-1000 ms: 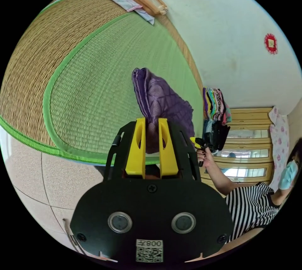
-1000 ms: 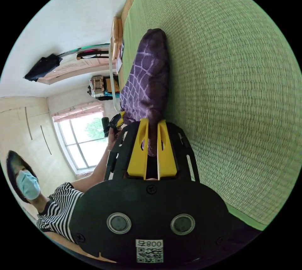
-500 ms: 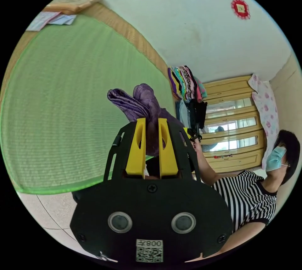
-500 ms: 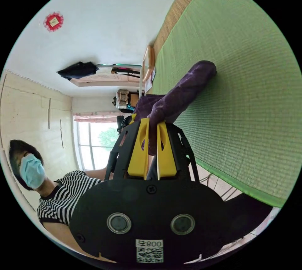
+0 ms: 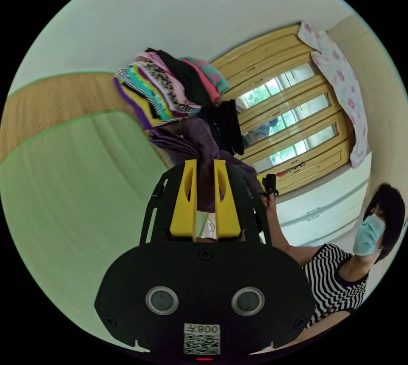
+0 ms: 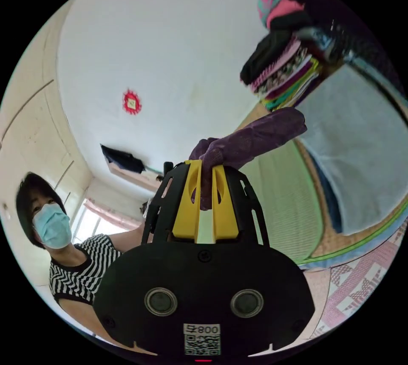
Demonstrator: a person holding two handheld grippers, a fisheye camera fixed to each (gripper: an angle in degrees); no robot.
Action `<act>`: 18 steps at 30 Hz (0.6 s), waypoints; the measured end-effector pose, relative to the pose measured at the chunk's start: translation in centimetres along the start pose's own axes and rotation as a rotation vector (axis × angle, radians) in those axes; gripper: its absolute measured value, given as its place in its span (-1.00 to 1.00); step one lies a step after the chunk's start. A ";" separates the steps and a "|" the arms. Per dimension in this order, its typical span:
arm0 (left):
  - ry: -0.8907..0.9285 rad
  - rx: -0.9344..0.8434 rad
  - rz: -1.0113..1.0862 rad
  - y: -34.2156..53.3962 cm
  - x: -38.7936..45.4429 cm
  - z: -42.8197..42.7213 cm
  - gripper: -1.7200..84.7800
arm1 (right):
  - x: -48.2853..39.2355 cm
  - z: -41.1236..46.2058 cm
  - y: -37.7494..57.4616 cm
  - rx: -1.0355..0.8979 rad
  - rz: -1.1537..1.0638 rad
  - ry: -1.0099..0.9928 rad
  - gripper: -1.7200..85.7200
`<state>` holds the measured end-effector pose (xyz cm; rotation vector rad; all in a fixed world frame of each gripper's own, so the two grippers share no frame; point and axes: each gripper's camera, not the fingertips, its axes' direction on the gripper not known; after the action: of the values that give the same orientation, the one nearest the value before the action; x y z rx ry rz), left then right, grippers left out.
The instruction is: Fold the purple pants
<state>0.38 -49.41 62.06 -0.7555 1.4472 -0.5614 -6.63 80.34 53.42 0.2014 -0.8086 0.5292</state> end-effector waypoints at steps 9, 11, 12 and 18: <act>-0.147 -0.282 0.288 -17.6 11.5 23.5 -0.80 | 17.8 -10.7 8.6 0.220 0.150 0.221 -0.93; -0.252 -0.431 0.291 -19.1 12.4 29.7 -0.80 | 22.9 -10.5 10.8 0.197 0.251 0.236 -0.93; -0.279 -0.457 0.290 -19.4 12.7 30.9 -0.80 | 25.9 -10.1 12.2 0.172 0.301 0.210 -0.93; -0.285 -0.409 0.322 -24.4 17.1 35.4 -0.81 | 32.9 -11.2 16.4 0.245 0.299 0.117 -0.92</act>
<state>39.15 -74.04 67.80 -0.8585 1.3909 0.0942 10.72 110.66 69.47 0.2741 -0.6615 0.9158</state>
